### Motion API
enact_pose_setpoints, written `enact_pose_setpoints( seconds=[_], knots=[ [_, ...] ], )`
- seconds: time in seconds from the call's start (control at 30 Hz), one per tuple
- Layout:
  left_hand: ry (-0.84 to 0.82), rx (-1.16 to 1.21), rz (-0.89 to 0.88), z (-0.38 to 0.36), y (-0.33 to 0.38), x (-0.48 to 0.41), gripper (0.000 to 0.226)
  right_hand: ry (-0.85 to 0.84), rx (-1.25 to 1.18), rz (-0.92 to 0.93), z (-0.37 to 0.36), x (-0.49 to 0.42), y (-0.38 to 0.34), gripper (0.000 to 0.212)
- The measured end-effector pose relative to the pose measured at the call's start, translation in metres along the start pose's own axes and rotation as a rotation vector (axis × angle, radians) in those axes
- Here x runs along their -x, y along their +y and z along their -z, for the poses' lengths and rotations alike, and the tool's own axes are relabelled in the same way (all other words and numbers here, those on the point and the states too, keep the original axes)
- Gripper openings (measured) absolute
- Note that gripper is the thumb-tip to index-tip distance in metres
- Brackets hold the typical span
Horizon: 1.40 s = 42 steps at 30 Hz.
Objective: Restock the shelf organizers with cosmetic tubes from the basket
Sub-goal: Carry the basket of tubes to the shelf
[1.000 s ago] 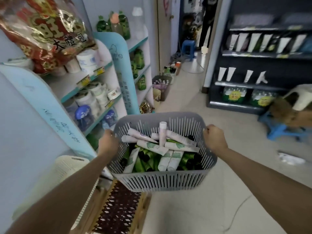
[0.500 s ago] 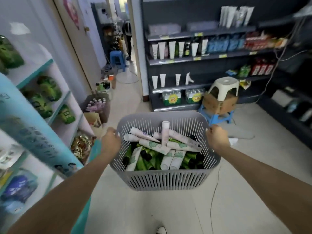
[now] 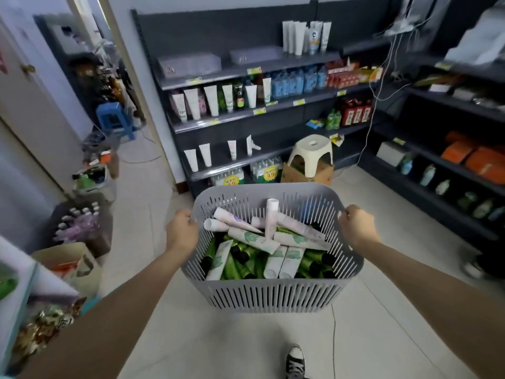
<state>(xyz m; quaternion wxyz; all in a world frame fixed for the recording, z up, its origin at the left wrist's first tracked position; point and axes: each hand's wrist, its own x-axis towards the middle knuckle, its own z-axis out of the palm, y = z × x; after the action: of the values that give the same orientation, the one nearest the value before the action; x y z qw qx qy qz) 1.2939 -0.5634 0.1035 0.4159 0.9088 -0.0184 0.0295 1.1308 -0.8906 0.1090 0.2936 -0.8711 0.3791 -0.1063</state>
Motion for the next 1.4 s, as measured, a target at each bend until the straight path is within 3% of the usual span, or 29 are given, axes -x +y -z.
enact_pose_setpoints(
  seconds=[0.57, 0.7, 1.03, 1.4],
  knots=[
    [-0.014, 0.074, -0.083, -0.171, 0.121, -0.256, 0.012, 0.027, -0.066, -0.038, -0.005, -0.321, -0.041, 0.028],
    [-0.080, 0.104, -0.065, -0.210, 0.135, -0.326, 0.019, 0.029, -0.073, -0.074, -0.022, -0.384, -0.050, 0.025],
    [-0.241, 0.027, -0.195, -0.308, 0.208, -0.525, 0.008, 0.140, -0.087, -0.237, -0.052, -0.529, -0.084, 0.028],
    [-0.361, -0.014, -0.256, -0.450, 0.286, -0.647, 0.010, 0.180, -0.092, -0.362, -0.047, -0.687, -0.057, 0.027]
  ],
)
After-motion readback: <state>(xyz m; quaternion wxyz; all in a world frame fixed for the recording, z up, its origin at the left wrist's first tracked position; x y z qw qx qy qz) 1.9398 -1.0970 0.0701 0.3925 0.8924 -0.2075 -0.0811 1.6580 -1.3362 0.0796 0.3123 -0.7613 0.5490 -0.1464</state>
